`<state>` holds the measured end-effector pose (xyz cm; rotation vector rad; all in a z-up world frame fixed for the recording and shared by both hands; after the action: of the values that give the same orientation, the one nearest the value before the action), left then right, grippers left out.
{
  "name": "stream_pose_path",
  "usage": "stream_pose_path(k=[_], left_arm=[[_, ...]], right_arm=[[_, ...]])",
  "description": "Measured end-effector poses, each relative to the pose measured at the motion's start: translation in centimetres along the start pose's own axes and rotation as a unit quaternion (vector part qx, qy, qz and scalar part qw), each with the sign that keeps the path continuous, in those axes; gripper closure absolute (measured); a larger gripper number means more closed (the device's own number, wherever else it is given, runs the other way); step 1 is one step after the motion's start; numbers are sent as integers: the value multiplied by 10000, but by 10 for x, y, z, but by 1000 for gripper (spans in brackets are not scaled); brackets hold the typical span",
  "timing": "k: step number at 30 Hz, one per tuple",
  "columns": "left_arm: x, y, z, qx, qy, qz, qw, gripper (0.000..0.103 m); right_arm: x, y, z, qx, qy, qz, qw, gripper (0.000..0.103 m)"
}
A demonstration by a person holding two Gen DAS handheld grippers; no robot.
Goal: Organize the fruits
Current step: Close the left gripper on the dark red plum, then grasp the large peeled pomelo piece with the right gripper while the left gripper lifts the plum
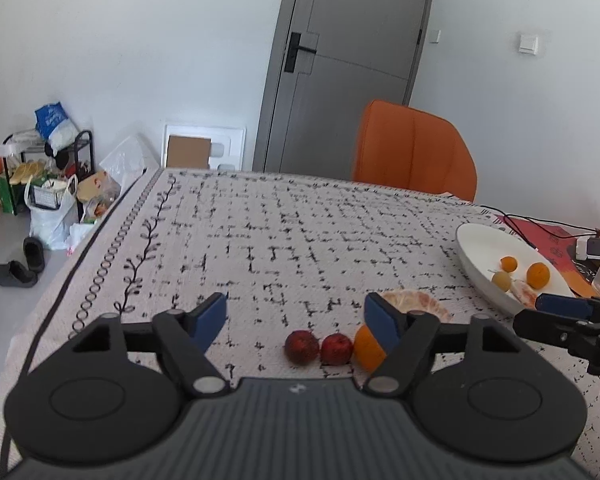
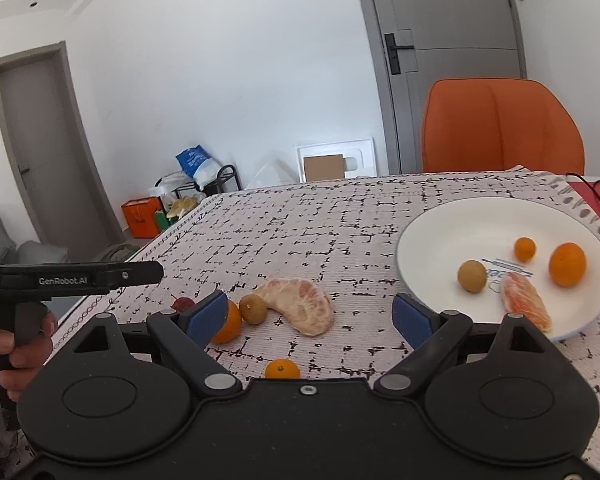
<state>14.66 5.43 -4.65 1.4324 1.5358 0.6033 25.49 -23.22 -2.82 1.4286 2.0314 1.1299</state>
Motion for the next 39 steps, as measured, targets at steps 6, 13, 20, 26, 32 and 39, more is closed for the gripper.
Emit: stream_pose_path(k=[6,13,20,26,32,39], left_arm=[[9,-8,10,101,-33,-154,9998,44],[13,-18,26,314,-62,-217,9993,60],[15,-26,31,370,-40,-218,9991,82],[18,-25,29,334,-121,-316,9989,82],[21,-22,24,293,-93,-372,9988,82],[19,-22,18,290,-82,-351,9989,82]], right_arm=[[8,0,16,117,-44,-196,9997,29],[16,1,34,311,-74,-461,9984,36],[22,-2,49,474,-104,-640,9968,37],[23,-3,60,599,-144,-687,9957,42],[26,-6,67,663,-152,-786,9946,59],[25,-10,66,738,-139,-730,9945,74]])
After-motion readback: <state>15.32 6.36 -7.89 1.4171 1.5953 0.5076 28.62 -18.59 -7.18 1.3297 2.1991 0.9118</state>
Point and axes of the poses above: each gripper's, at about its wrist camera, not at the fingertips, and z roughly the way its jaws point, x to its left, y to its top, the point moved 2 cm from there along z, roughly the way its jaws point, and after that the axes turned 13 degrees about -y, right-handed, at the moved point
